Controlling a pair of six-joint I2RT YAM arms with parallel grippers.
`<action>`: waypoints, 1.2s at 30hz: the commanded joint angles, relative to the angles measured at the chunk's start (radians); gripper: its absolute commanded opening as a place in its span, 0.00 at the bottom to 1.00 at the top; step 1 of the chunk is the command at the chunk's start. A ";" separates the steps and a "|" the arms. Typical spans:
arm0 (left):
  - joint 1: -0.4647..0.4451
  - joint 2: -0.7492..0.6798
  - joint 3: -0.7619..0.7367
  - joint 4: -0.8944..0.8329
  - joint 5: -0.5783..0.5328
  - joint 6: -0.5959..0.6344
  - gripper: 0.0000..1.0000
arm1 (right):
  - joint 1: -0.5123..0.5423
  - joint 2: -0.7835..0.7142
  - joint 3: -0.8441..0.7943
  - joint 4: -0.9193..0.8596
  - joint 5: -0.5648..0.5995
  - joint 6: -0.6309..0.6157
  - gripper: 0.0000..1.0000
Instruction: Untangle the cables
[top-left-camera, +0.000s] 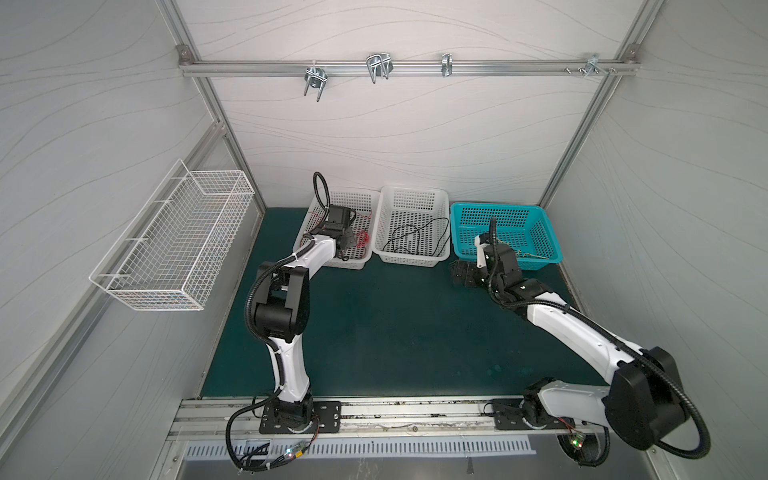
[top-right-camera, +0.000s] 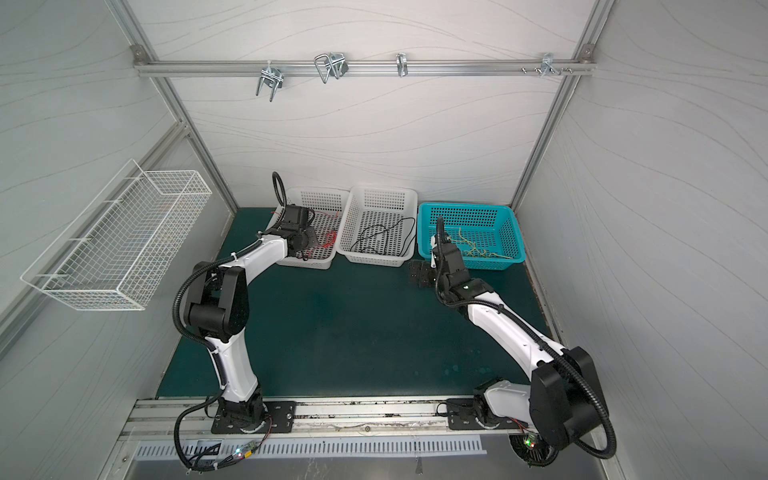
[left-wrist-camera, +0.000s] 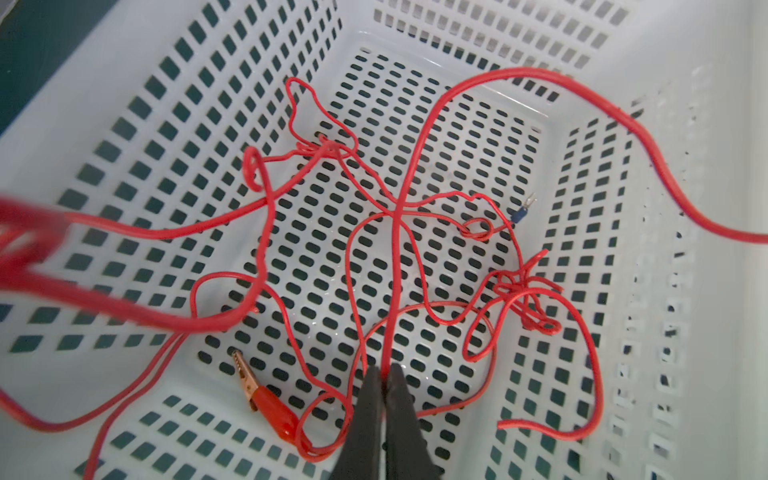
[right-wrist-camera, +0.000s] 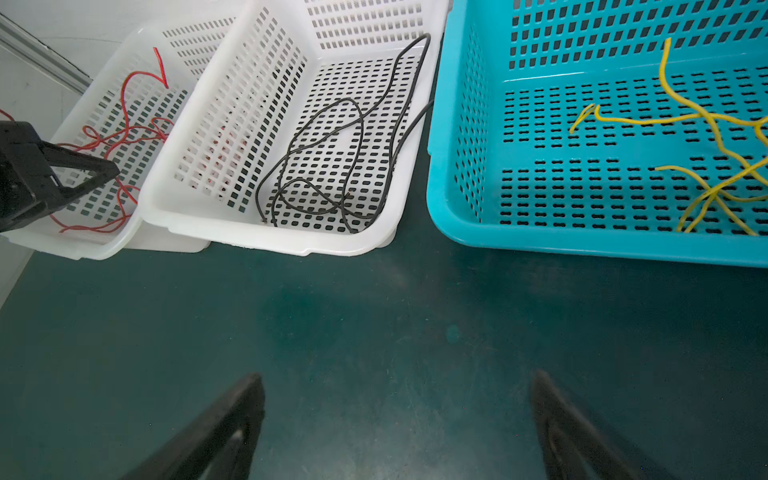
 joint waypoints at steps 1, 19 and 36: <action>0.031 -0.026 -0.015 -0.004 -0.001 -0.075 0.00 | -0.006 -0.012 -0.003 0.003 0.002 -0.008 0.99; 0.033 -0.075 -0.043 0.015 0.133 0.000 0.61 | -0.009 -0.032 -0.009 0.000 0.022 -0.012 0.99; 0.023 -0.242 -0.172 0.068 0.331 0.156 0.67 | -0.037 -0.075 -0.019 -0.034 0.061 -0.041 0.99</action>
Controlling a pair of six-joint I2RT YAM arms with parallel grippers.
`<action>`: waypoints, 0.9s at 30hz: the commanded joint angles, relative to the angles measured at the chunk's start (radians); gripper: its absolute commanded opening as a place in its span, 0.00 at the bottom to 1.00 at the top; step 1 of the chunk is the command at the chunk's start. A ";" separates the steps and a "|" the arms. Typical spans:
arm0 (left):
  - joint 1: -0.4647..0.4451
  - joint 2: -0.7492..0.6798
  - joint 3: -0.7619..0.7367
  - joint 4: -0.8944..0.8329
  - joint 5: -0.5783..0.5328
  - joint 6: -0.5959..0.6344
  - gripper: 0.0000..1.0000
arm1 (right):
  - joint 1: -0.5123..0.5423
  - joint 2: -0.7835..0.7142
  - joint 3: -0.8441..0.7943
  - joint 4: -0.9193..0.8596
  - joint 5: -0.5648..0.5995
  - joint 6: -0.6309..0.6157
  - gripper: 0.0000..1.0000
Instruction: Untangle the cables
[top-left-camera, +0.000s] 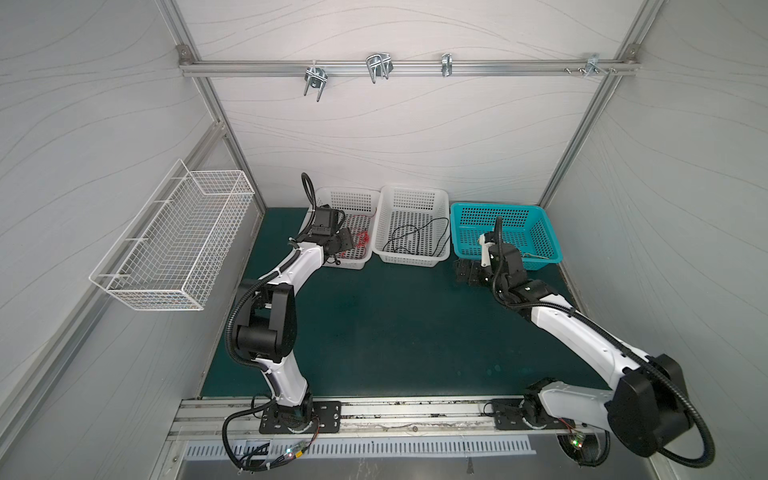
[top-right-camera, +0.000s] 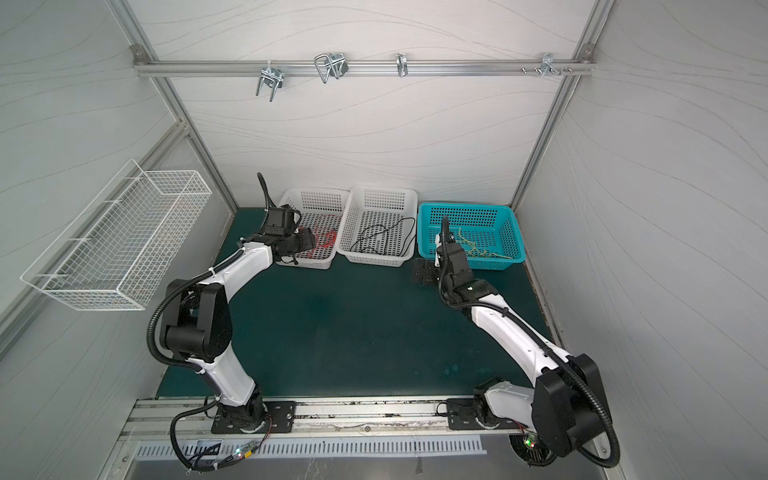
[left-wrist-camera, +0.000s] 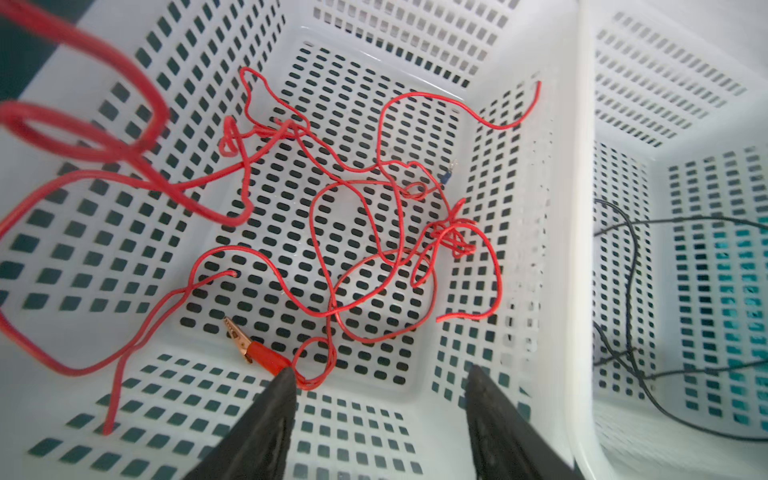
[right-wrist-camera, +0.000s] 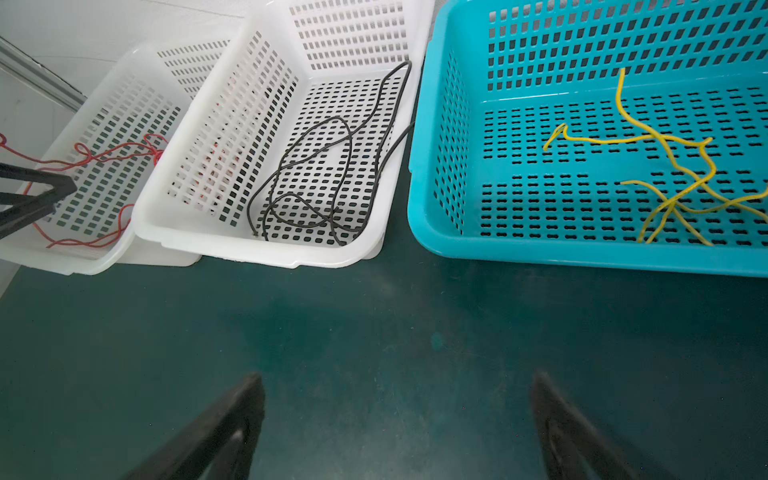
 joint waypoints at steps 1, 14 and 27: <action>-0.015 -0.054 -0.034 0.043 0.098 0.092 0.68 | -0.018 -0.043 -0.014 -0.032 0.042 -0.030 0.99; -0.155 -0.484 -0.475 0.236 -0.109 0.191 0.73 | -0.204 -0.127 -0.176 0.054 0.235 -0.160 0.99; -0.141 -0.744 -0.830 0.479 -0.426 0.219 0.82 | -0.288 0.018 -0.406 0.611 0.207 -0.272 0.99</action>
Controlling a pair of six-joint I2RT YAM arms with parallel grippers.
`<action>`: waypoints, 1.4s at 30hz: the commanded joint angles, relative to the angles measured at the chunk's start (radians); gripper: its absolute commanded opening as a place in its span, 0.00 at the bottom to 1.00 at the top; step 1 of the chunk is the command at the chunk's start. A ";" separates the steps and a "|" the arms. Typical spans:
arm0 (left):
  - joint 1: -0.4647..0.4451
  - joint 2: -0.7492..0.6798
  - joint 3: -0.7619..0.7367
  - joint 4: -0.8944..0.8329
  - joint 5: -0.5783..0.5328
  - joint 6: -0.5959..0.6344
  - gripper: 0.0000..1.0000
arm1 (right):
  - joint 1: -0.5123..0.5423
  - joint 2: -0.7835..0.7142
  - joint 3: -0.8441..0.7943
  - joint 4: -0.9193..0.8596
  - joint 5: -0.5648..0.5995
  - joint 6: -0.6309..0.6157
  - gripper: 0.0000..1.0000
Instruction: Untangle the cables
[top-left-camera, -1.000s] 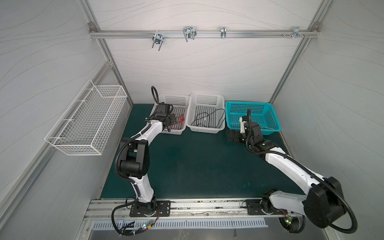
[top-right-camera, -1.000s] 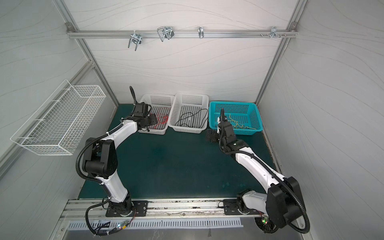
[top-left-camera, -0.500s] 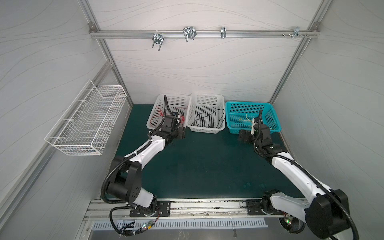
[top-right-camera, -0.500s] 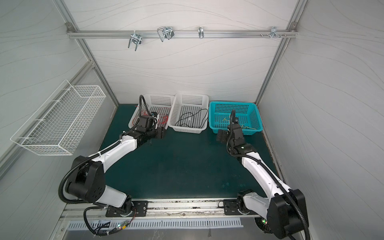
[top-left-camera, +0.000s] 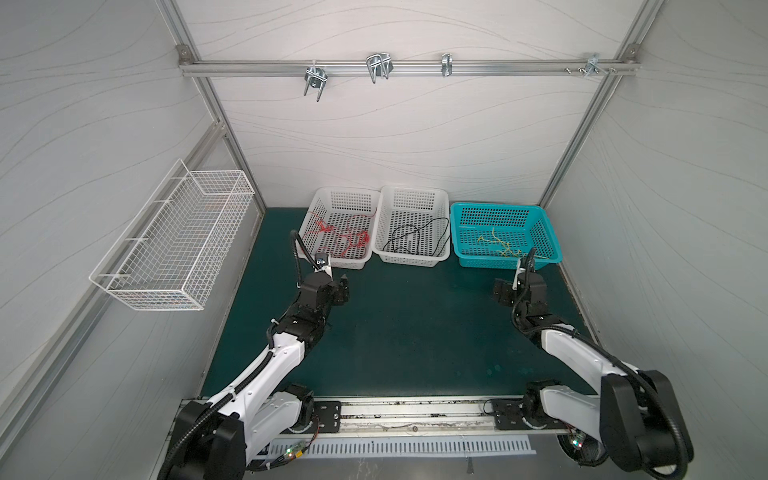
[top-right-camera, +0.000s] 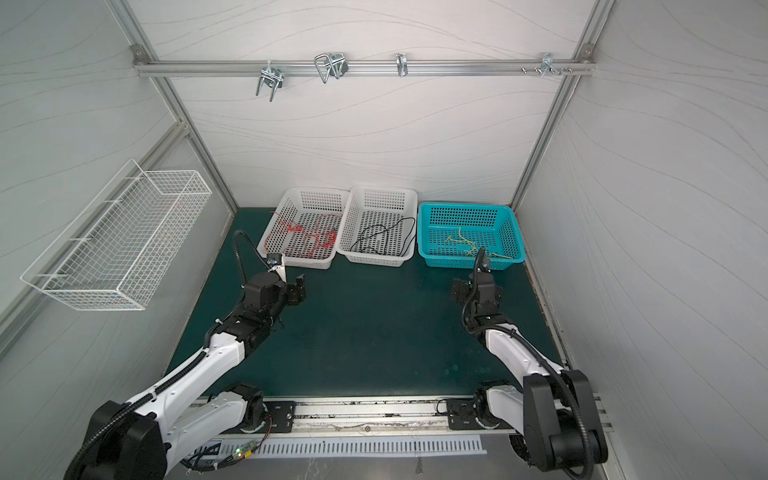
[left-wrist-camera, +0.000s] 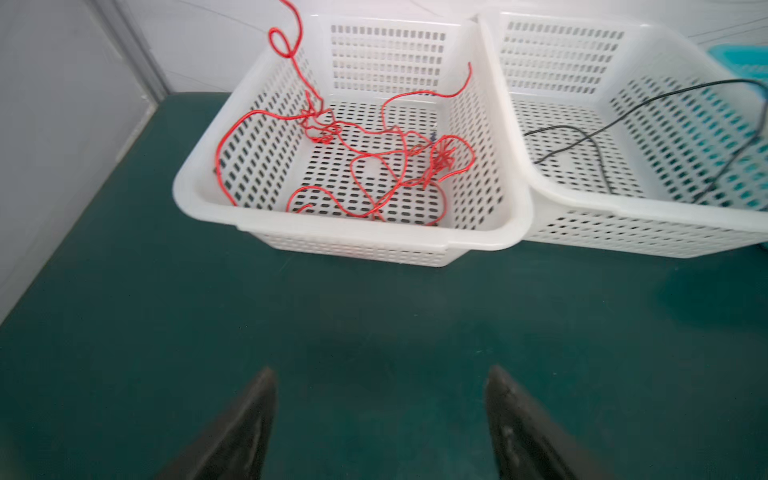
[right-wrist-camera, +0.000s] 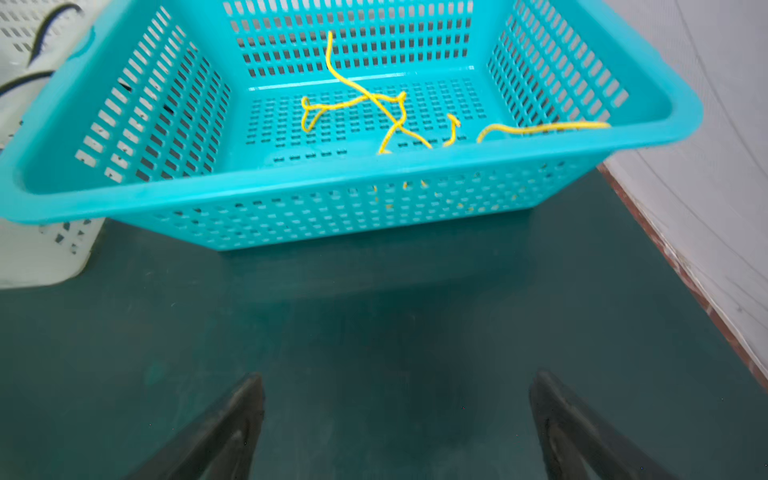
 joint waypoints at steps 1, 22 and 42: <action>0.025 0.016 -0.024 0.125 -0.134 0.015 0.83 | -0.011 0.096 0.008 0.219 0.015 -0.061 0.99; 0.233 0.352 -0.095 0.654 0.093 0.127 0.83 | -0.068 0.408 0.021 0.533 -0.190 -0.132 0.99; 0.284 0.565 -0.050 0.746 0.059 0.060 1.00 | -0.074 0.419 0.033 0.524 -0.220 -0.135 0.99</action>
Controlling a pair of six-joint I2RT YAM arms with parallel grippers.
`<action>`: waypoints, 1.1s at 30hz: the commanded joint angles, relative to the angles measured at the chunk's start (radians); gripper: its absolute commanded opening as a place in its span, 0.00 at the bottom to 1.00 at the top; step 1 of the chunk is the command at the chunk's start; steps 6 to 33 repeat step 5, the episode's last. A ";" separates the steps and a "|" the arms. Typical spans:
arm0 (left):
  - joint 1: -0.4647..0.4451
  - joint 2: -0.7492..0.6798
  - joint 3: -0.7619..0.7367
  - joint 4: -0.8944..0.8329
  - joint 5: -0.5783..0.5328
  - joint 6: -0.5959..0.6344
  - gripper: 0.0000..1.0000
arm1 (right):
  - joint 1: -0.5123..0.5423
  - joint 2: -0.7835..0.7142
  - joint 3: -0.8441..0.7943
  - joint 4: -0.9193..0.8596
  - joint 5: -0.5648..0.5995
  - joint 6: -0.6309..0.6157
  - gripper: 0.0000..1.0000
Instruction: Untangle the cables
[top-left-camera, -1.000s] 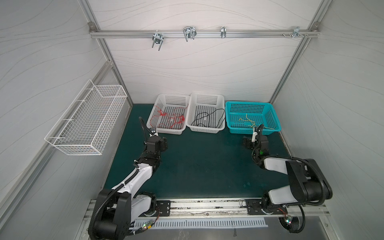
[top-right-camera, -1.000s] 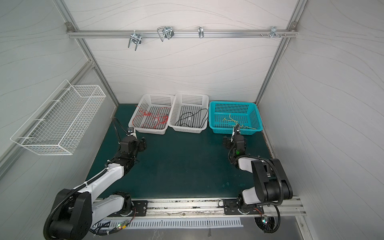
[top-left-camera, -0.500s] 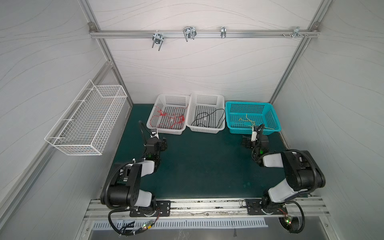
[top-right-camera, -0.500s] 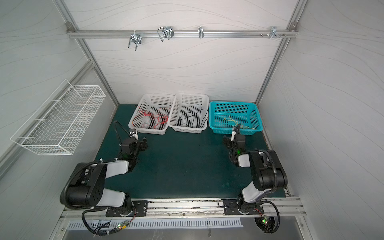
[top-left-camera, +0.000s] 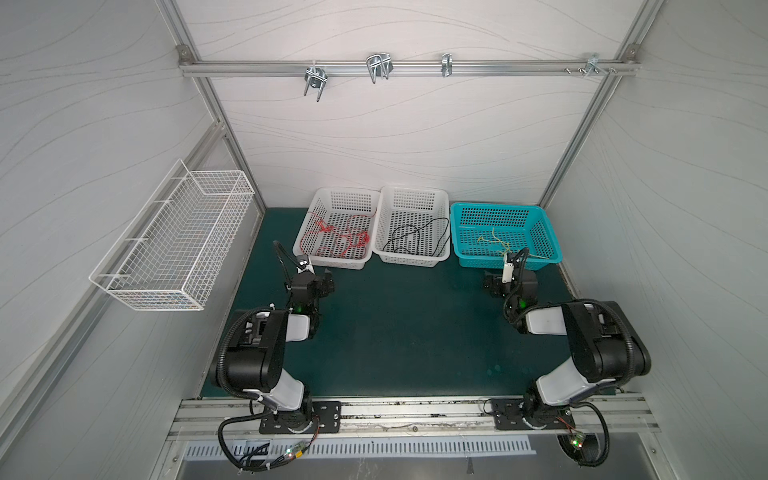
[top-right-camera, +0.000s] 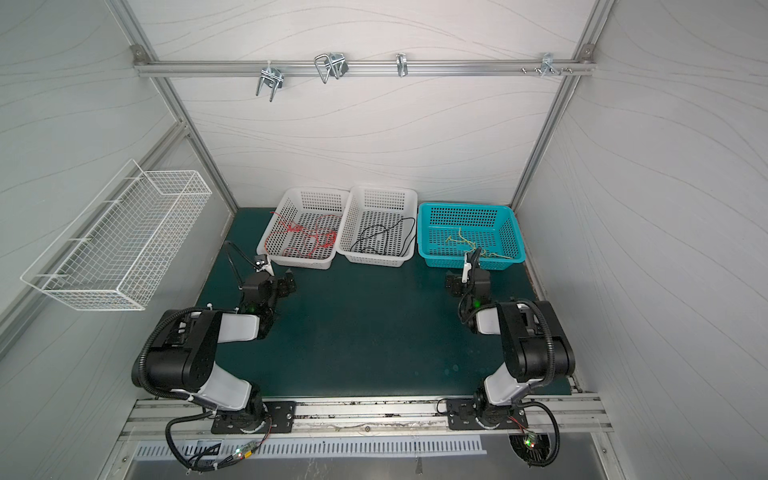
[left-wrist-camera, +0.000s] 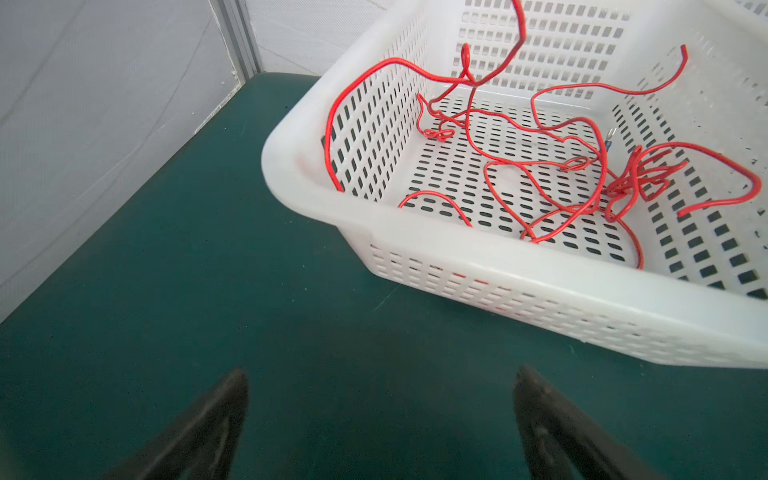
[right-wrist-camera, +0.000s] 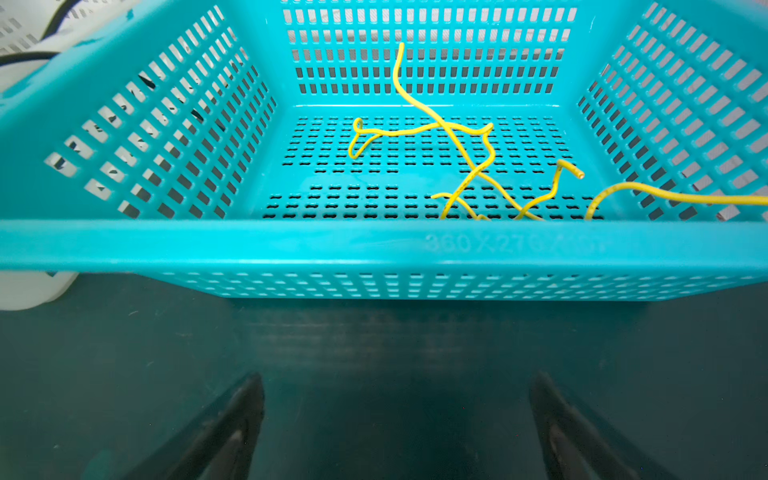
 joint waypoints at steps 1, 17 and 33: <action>0.006 0.010 0.025 0.035 -0.011 -0.007 1.00 | -0.018 0.004 0.024 0.009 -0.049 -0.012 0.99; 0.006 0.008 0.024 0.035 -0.012 -0.006 1.00 | -0.019 -0.005 0.020 0.004 -0.052 -0.013 0.99; 0.006 0.008 0.024 0.035 -0.012 -0.006 1.00 | -0.019 -0.005 0.020 0.004 -0.052 -0.013 0.99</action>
